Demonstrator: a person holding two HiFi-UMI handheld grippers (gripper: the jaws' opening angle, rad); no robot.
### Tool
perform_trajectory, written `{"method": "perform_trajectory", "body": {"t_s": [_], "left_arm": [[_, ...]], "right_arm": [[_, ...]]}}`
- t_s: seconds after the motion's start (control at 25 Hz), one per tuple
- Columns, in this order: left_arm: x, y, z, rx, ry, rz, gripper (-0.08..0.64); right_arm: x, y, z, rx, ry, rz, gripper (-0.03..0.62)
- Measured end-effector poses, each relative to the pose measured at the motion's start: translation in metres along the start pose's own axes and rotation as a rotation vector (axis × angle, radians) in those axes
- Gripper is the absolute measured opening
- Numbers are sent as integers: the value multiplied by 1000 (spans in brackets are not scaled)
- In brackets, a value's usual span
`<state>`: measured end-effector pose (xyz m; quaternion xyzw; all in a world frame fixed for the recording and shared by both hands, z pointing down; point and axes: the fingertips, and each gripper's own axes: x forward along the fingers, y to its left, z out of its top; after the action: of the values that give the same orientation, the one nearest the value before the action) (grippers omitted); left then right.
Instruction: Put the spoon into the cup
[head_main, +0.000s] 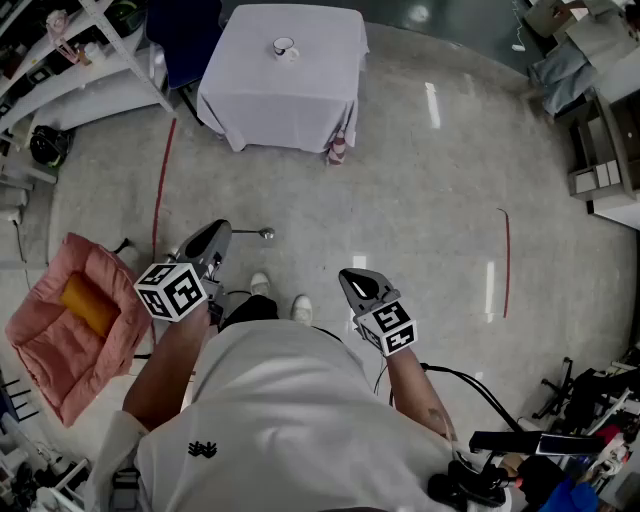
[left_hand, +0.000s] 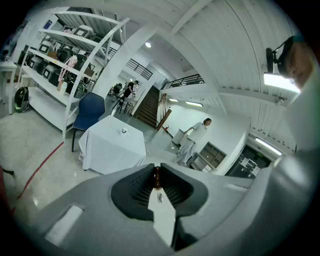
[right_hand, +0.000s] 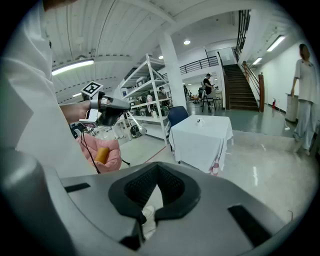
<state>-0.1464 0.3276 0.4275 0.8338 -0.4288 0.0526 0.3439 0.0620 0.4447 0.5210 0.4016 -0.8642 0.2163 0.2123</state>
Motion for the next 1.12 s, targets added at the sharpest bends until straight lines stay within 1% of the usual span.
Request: {"method": "perform_trajectory", "body": {"t_s": [0.12,0.28,0.4,0.56,0.6,0.64,0.76,0.88,1.04,1.12], "left_arm": [[2,-3,8,12,-25,0,44],[10,2,9,-12,-36,-1,44],[20,20,20,-25,-44,-1,46],[47,52,42,-49,-58,-16,44],[54,63,51,-57,-62,-17,44],[60,73,63,-62,-67,-18,44],[78,103,107,-66,-86,-21,44],[96,131,141,-72,-89,-36,44],[126,161,177,-44,-80,-63,44],[139,171,194,-50,-90,-68,44]], "right_arm": [[2,-3,3,-17,-8,8,8],[11,-8,3,-29,11,25,8],[32,-15,13,-34,15,29,8],[68,-36,39,-22,6,6,9],[78,-40,49,-20,4,2,13],[90,-43,60,-23,3,0,30],[129,-54,104,-52,6,1,64],[163,-73,145,-76,8,-22,72],[207,-97,190,-68,-34,-53,78],[222,-102,210,-79,-48,-57,78]]}}
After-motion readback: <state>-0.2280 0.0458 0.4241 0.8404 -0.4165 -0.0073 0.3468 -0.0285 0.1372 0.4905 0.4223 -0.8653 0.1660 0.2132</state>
